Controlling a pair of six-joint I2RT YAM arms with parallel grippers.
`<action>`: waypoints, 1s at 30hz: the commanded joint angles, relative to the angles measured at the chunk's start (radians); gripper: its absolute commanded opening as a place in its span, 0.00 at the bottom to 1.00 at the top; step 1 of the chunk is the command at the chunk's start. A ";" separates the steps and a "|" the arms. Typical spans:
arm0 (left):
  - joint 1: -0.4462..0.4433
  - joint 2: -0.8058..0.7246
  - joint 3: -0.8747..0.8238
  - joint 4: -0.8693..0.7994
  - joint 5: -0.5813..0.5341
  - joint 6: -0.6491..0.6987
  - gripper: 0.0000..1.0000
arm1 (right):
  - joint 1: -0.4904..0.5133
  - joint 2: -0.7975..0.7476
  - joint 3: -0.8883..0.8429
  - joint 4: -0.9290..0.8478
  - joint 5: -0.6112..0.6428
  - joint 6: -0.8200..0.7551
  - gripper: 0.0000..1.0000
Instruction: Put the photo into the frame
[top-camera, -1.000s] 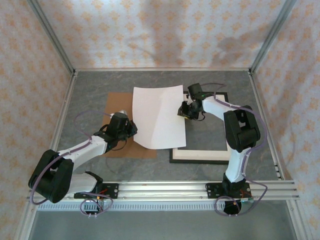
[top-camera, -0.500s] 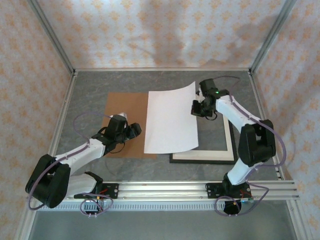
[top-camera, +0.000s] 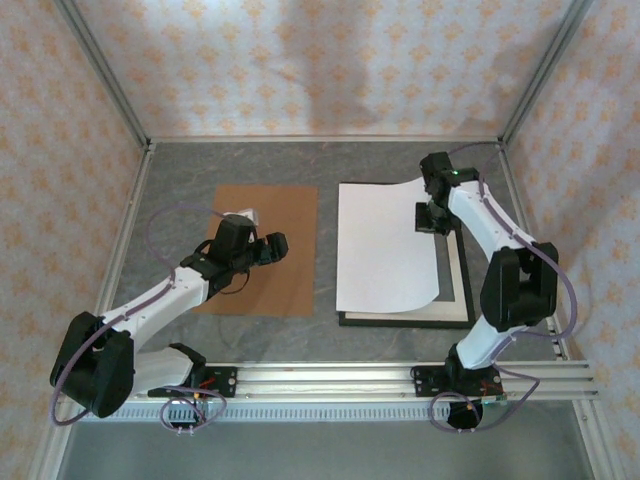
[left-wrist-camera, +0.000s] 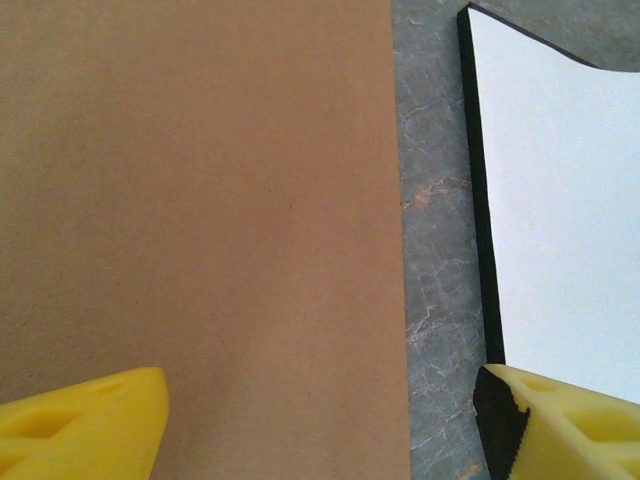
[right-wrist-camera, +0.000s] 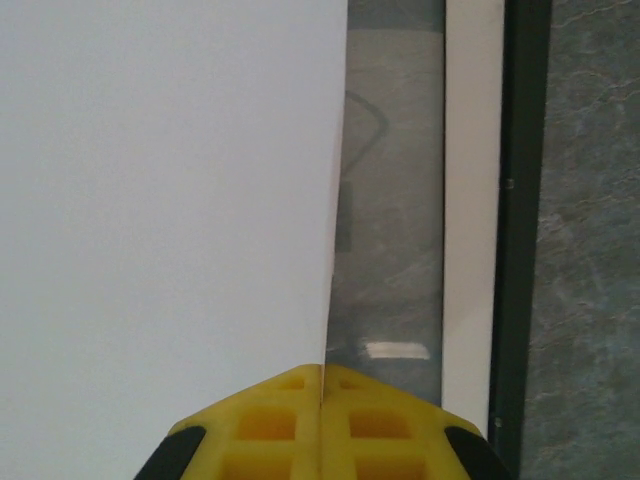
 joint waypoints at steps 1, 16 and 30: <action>0.007 0.011 0.019 -0.028 0.003 0.033 0.81 | -0.004 0.035 0.041 -0.050 0.092 -0.030 0.00; 0.006 0.033 0.021 0.001 0.020 0.030 0.82 | -0.014 0.051 0.023 -0.060 0.167 -0.026 0.00; 0.007 0.044 0.015 0.014 0.028 0.023 0.83 | -0.018 0.057 0.004 -0.024 0.116 0.027 0.00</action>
